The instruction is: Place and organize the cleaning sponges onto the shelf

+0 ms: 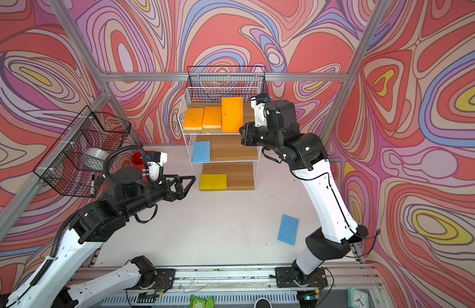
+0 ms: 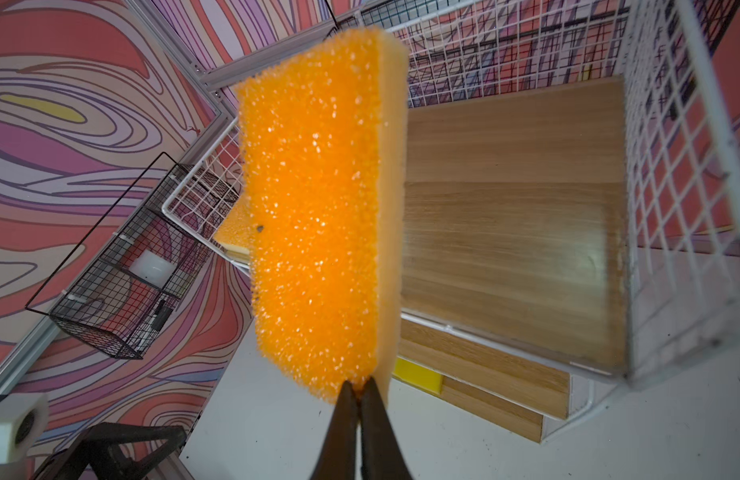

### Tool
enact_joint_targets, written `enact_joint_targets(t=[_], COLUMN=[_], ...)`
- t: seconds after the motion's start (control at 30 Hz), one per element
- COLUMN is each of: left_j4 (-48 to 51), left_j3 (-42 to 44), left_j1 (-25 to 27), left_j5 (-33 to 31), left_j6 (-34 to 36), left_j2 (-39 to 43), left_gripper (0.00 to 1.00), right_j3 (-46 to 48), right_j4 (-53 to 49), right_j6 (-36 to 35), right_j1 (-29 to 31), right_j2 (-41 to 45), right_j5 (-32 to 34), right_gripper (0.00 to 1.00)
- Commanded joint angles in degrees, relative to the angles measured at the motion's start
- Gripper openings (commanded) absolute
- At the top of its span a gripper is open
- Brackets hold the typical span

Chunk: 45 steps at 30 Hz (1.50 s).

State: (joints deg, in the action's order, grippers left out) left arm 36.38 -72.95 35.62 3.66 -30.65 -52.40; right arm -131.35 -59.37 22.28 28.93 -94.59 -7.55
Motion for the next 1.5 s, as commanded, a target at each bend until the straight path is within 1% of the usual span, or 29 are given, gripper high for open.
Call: enact_joint_targets(t=[0.0,0.07,0.2,0.43,0.57,0.67,1.1,1.2,1.4,1.47], left_j4=[-1.58,-2.39,-4.71,-6.76,-6.94,-6.78,-6.21,-6.08,-6.06,-6.06], left_j3=[1.32,2.57,6.99,10.93,10.41,9.25,4.71,4.31,4.17,4.22], left_j1=[-1.84,-1.87,-1.95,-2.28,-2.63,-2.92,-3.6,-3.62,-3.71,-3.69], left_j5=[3.5,3.78,4.07,5.09,5.43,5.64,6.35,6.32,6.3,6.52], left_j6=[-0.24,-0.23,-0.85,-1.77,-1.49,-1.22,-0.81,-0.76,-0.74,-0.87], left_j2=[-0.33,-0.41,0.1,0.11,-0.23,-0.88,-3.27,-3.57,-3.97,-4.11], left_gripper=[0.9,0.9,0.91,0.92,0.92,0.92,0.92,0.92,0.92,0.92], right_j3=[-1.27,-1.51,-2.62,-3.38,-4.97,-6.19,-5.83,-4.85,-0.79,0.68], right_j4=[1.96,2.74,3.99,4.9,4.47,3.62,3.74,4.28,8.93,10.4], right_j6=[0.81,0.83,0.72,1.15,1.44,1.23,1.12,1.25,2.21,2.63], right_j1=[-1.49,-2.06,-3.08,-4.59,-5.43,-5.63,-6.96,-7.13,-7.83,-7.96], right_j2=[-1.01,-1.62,-3.51,-5.34,-6.58,-9.37,-10.67,-9.93,-7.23,-5.02], right_j5=[-3.74,-4.24,-7.5,-7.98,-9.61,-10.61,-10.03,-9.76,-10.96,-11.17], right_gripper=[0.0,0.0,0.0,0.0,0.0,0.0,0.0,0.0,0.0,0.0])
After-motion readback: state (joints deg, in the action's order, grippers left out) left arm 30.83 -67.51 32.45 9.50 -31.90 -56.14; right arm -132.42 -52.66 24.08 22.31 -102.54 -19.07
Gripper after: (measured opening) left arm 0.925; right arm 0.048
